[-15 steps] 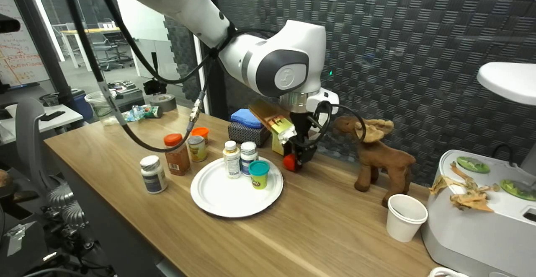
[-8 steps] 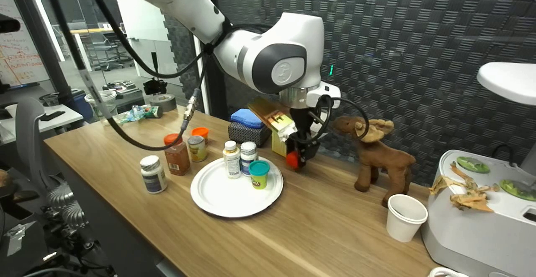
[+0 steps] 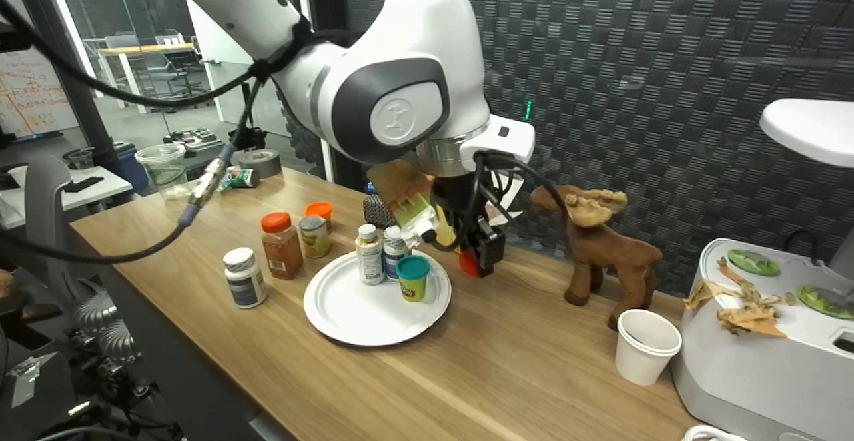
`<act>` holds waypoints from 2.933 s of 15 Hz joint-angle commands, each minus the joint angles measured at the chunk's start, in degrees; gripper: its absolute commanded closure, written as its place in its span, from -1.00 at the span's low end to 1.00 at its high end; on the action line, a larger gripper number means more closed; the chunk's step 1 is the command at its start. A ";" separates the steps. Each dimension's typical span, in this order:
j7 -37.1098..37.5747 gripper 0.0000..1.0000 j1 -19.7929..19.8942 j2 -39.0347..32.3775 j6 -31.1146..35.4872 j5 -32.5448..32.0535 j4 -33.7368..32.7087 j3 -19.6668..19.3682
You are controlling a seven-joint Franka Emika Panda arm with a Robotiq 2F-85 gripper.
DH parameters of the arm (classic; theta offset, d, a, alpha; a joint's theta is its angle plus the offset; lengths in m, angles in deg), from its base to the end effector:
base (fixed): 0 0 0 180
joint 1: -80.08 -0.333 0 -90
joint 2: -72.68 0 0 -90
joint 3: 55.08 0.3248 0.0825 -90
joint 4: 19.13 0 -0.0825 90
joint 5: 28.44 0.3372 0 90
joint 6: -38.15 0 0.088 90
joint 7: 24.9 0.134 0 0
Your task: Put the bottles and the orange plushie surrounding the white plate on the white plate
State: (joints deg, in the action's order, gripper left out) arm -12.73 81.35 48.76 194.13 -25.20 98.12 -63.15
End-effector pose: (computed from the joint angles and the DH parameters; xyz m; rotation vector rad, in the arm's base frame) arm 0.5948 -0.0950 0.2808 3.0325 -0.6219 0.4111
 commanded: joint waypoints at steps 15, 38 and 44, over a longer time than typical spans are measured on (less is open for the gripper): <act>-8.74 0.50 0.97 14.99 9.58 3.55 24.69 6.31; -7.84 -1.00 0.62 14.08 8.87 -1.37 23.96 3.63; 0.29 -1.00 -0.07 25.19 4.17 -3.06 29.31 2.94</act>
State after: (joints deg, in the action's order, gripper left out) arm -18.60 82.72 65.74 201.74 -25.54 123.22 -59.14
